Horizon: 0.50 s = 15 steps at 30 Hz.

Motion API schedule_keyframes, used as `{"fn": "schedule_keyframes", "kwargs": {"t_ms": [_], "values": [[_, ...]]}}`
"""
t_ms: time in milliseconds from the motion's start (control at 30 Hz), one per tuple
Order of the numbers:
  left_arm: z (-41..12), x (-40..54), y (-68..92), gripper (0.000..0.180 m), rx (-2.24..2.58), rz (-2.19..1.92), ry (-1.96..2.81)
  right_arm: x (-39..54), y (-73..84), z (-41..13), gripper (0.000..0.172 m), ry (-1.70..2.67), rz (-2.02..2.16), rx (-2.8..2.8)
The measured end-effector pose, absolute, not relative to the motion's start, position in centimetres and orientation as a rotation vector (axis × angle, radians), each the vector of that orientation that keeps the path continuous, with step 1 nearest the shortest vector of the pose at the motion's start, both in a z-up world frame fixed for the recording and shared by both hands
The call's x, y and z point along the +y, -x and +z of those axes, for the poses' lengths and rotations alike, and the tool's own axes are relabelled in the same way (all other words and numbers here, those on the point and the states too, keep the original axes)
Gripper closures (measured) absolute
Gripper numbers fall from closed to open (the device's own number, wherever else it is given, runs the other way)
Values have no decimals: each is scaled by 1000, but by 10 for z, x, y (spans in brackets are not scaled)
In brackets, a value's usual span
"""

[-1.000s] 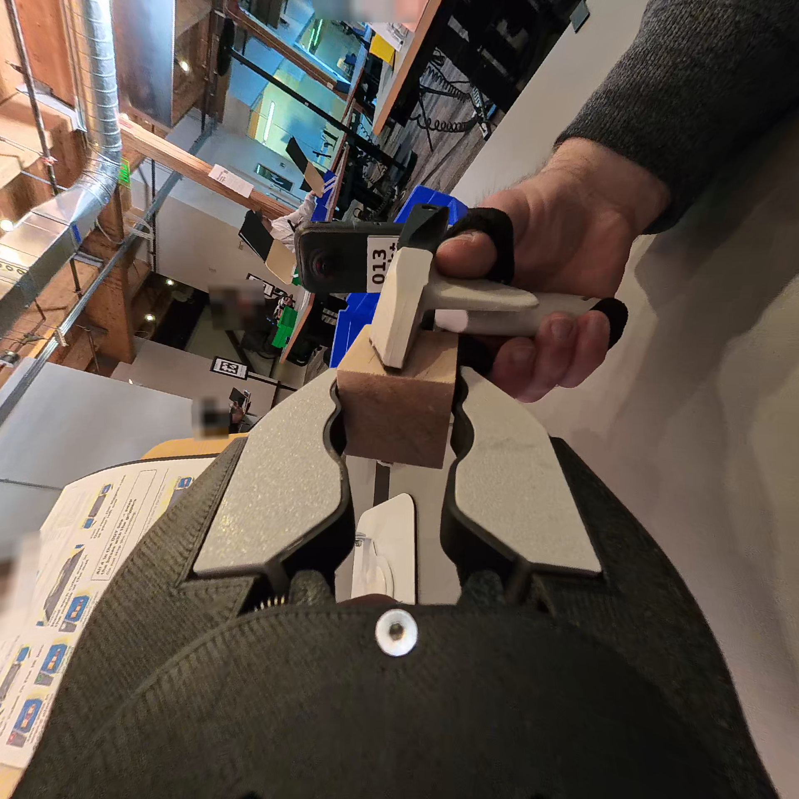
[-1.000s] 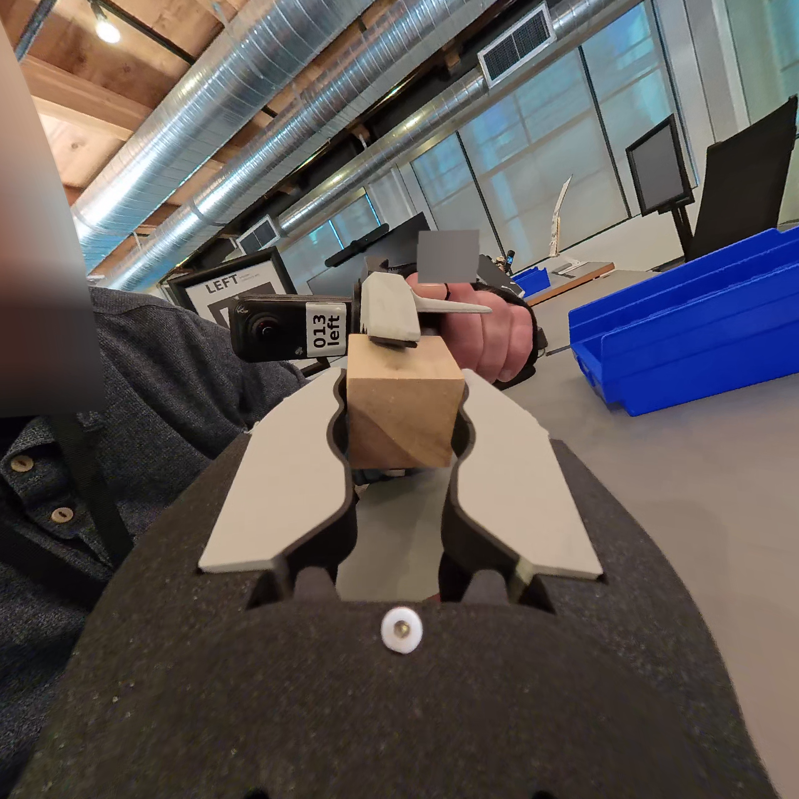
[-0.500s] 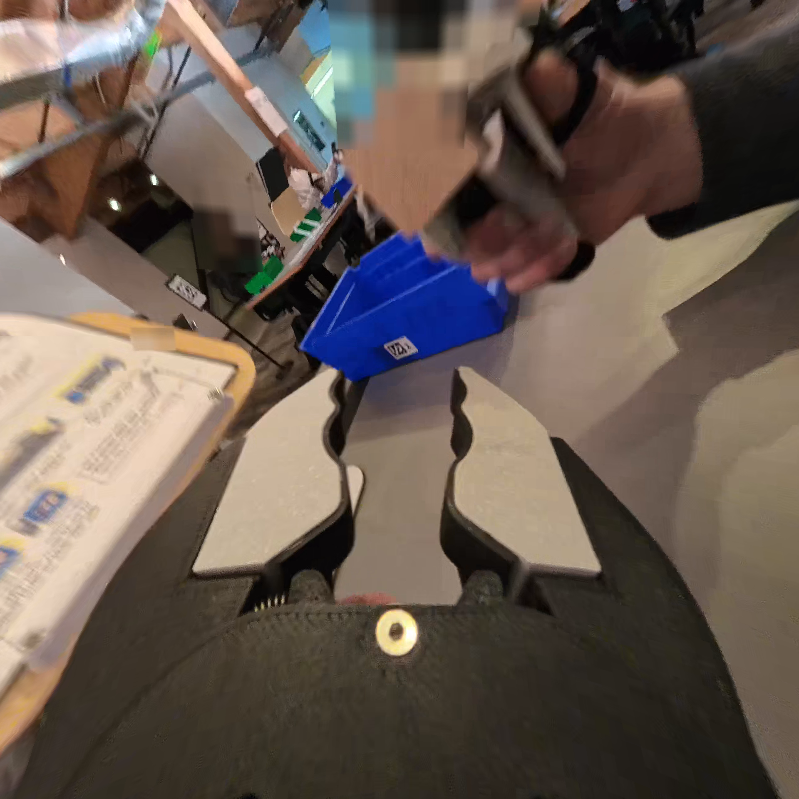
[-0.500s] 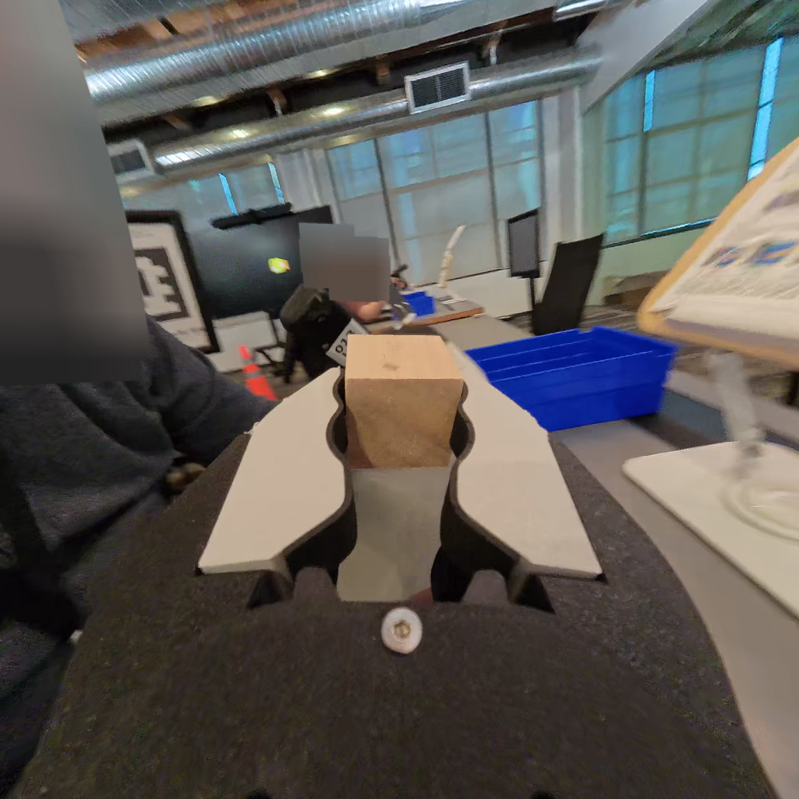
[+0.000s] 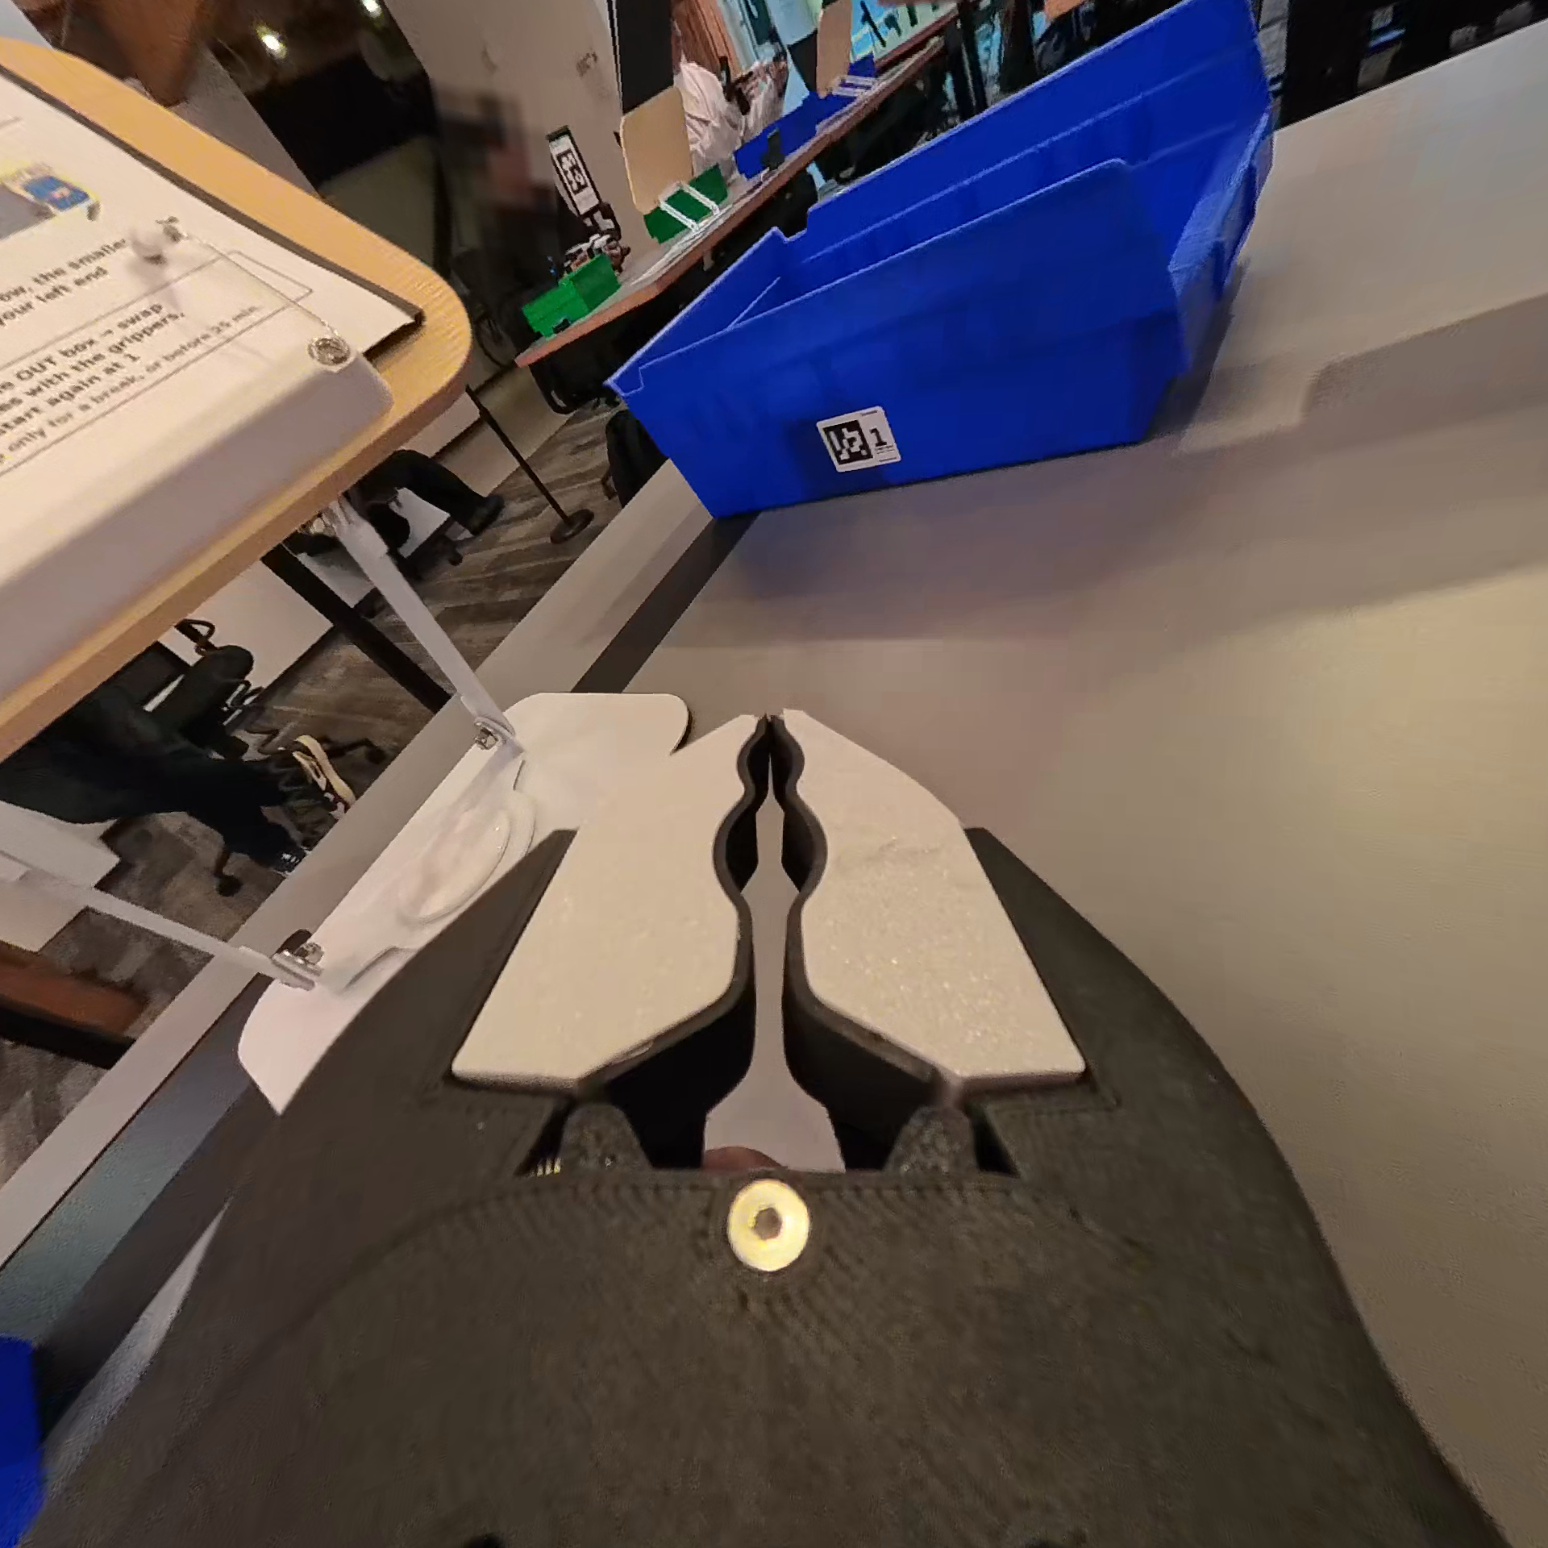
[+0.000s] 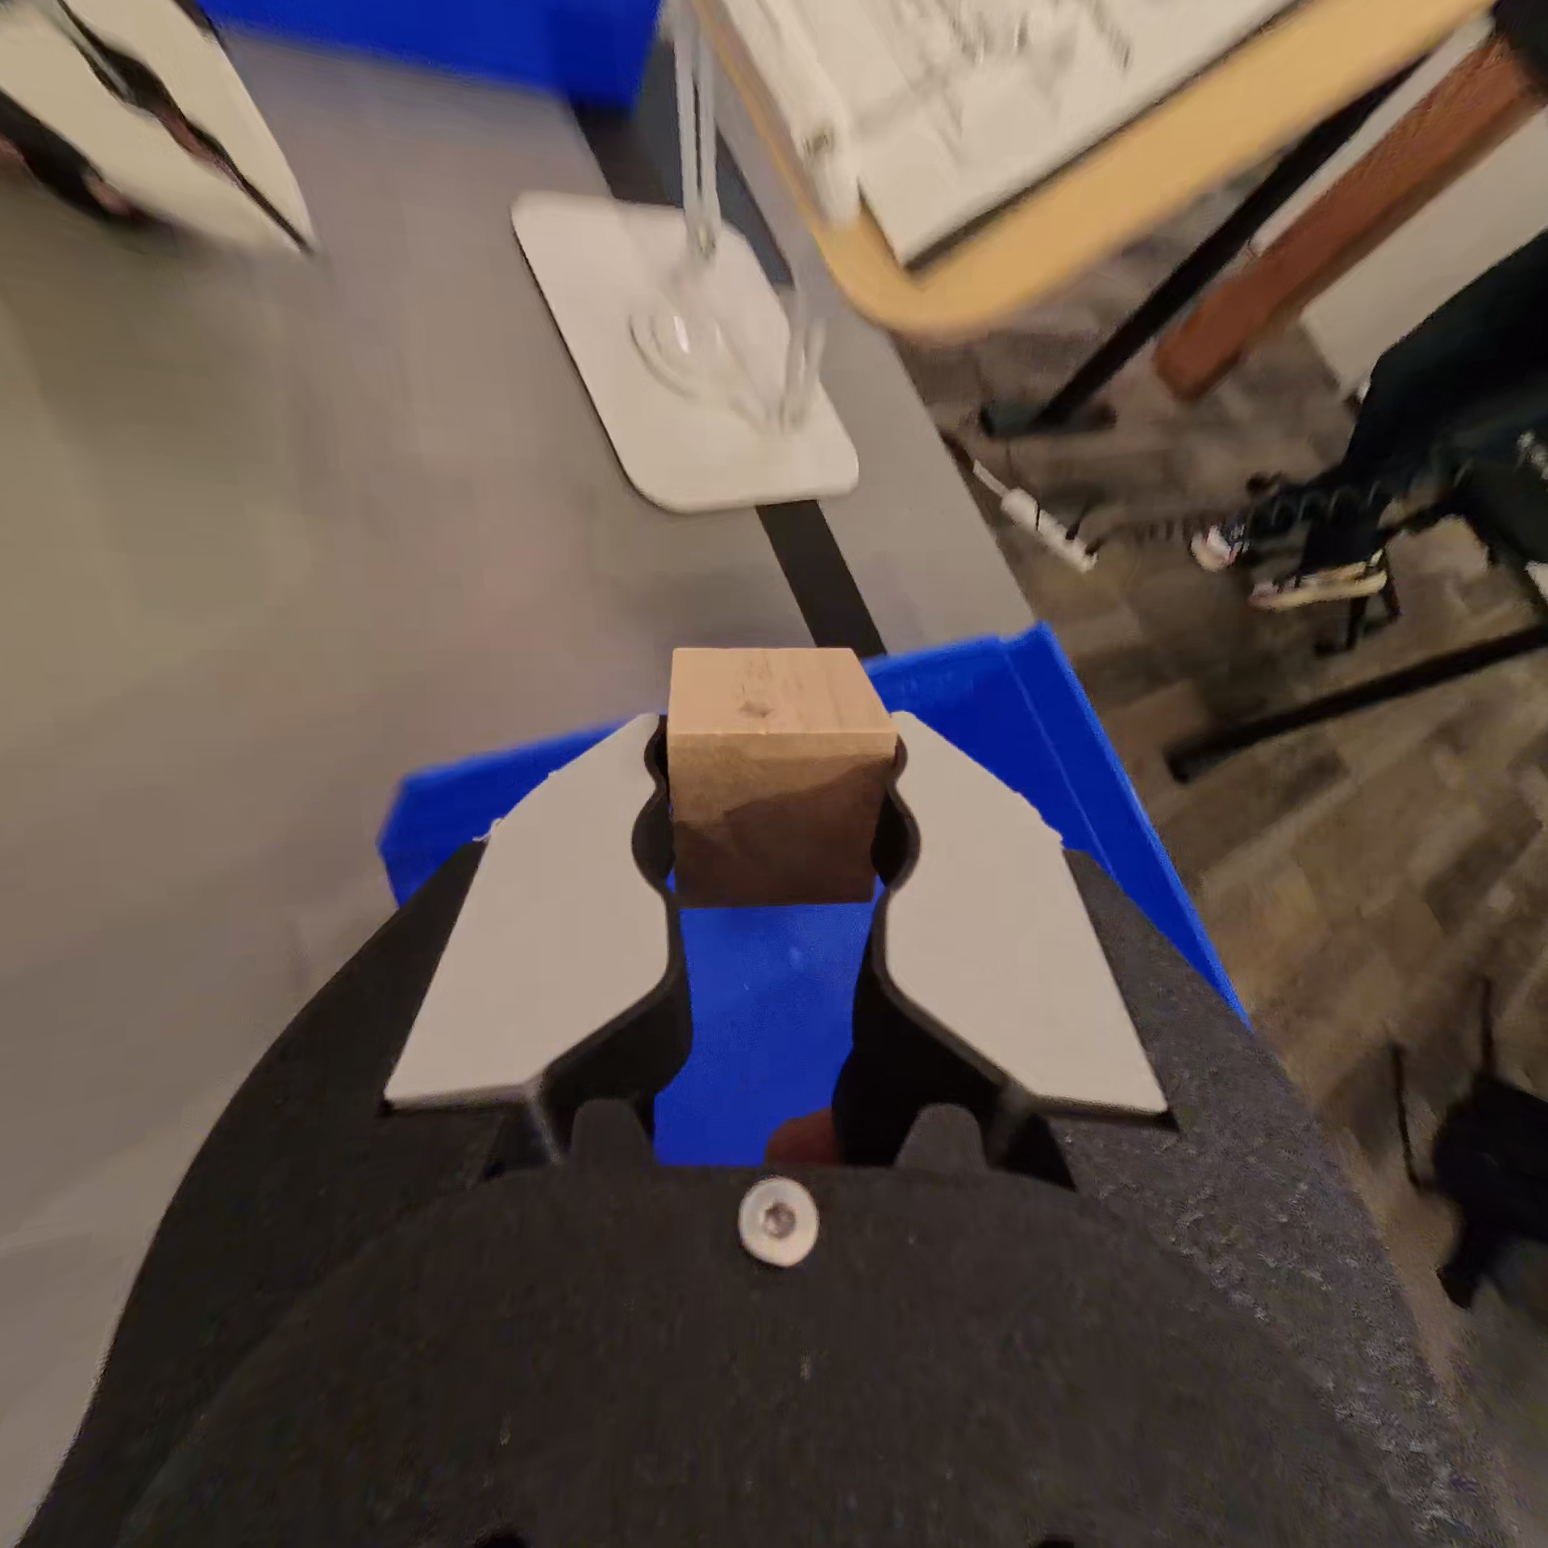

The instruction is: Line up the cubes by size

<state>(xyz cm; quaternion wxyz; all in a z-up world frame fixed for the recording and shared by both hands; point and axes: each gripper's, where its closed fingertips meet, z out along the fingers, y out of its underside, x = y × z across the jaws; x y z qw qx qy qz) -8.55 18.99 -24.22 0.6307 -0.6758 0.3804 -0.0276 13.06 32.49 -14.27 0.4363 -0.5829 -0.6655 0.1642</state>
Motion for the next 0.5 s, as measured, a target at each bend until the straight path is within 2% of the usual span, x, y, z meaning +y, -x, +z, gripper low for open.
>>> {"fn": "schedule_keyframes", "kwargs": {"t_ms": [33,500], "values": [[-243,190,86,180,867,-74,1553,335,-136,-150,127,1487,377,-1694],[-249,188,80,180,928,-51,1549,407,-163,-261,127,1723,35,-2188]]}}
